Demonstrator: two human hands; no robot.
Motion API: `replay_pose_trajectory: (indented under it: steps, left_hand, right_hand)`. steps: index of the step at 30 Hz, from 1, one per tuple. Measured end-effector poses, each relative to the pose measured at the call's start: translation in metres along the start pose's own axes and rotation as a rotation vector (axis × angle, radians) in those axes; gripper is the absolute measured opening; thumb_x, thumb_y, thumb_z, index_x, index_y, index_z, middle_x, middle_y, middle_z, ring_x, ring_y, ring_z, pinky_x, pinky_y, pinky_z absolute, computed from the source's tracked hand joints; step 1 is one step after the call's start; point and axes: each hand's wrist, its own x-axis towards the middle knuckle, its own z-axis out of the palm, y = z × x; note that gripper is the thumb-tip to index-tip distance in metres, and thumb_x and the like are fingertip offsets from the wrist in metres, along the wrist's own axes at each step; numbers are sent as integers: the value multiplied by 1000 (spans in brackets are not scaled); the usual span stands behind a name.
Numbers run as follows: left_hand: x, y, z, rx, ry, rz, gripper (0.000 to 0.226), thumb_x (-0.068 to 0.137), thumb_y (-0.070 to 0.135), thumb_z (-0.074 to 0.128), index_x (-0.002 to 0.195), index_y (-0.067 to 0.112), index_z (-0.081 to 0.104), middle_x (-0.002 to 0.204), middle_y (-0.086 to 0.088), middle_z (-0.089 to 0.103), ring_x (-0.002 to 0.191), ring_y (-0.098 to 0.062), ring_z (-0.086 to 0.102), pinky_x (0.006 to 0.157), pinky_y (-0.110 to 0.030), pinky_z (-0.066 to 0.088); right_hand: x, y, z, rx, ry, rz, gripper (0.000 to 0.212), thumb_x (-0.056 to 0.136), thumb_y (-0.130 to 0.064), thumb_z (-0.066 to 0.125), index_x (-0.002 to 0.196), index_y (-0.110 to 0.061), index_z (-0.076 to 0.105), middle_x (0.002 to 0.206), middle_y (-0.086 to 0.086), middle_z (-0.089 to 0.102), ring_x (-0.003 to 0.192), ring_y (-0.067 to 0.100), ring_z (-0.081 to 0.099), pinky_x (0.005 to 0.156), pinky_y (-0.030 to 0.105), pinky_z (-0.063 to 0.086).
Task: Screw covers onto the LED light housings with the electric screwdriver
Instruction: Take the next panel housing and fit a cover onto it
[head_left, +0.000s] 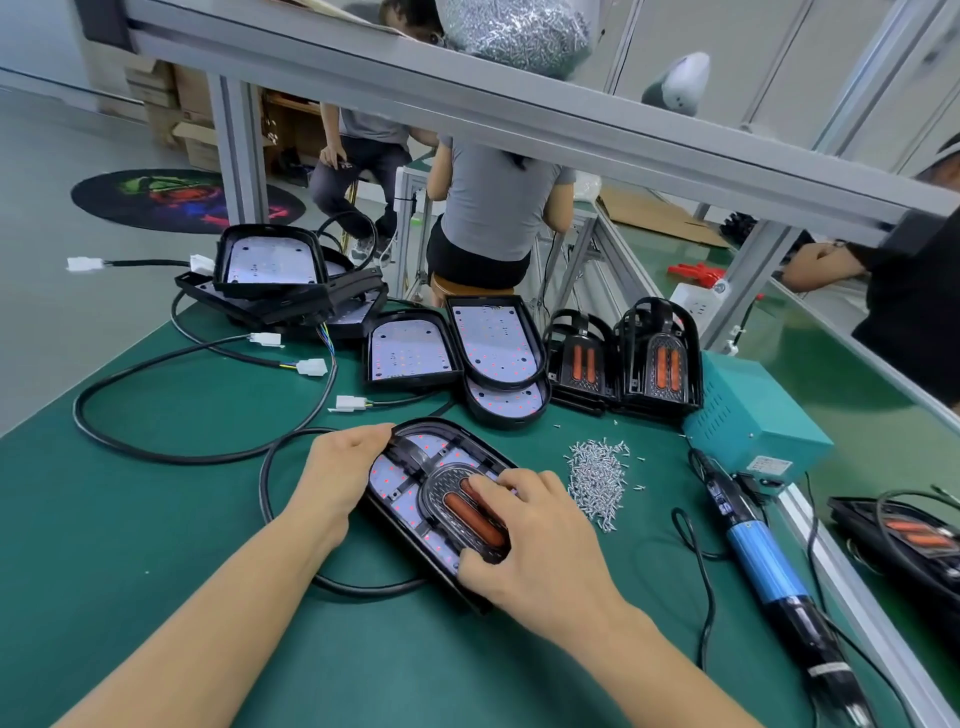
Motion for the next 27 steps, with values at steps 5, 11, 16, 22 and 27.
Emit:
replay_pose_trajectory:
  steps: [5,11,16,22,27]
  left_hand:
    - [1,-1,3,78,12,26,23,95,11,51,107,7,71,108,-4,71,107,-20,63,101,-38,45]
    - [-6,8,13,910,199,312,24,93,14,44,92,16,68,106,-12,68,98,-32,54,78,-39,46]
    - [-17,30,41,982,190,617,23,88,14,56,106,16,70,112,-4,67,105,-31,50,87,-40,39]
    - [-20,55,90,909,-202,601,14,87,20,60,91,23,73,95,9,70,99,-19,59,96,-40,40]
    - [-20,56,117,1066,-367,619,11,84,23,64,84,27,74,79,10,66,90,-16,63,95,-36,41]
  right_hand:
    - [-3,1,3,1,8,-23,61,78,-48,58,137,-32,50,123,-6,50,108,18,40,94,28,38]
    - [-6,-1,10,-40,79,-46,61,78,-45,57,134,-20,56,117,6,57,105,29,49,90,39,45]
    - [-6,-5,12,-99,154,-55,57,71,-42,61,121,-15,66,101,8,63,90,31,58,75,36,49]
    - [-11,5,3,115,114,-108,51,88,-41,58,134,-19,58,131,5,54,118,26,48,101,35,34]
    - [-25,54,-24,263,341,105,25,94,-11,58,115,-10,69,116,4,63,109,20,55,97,23,35]
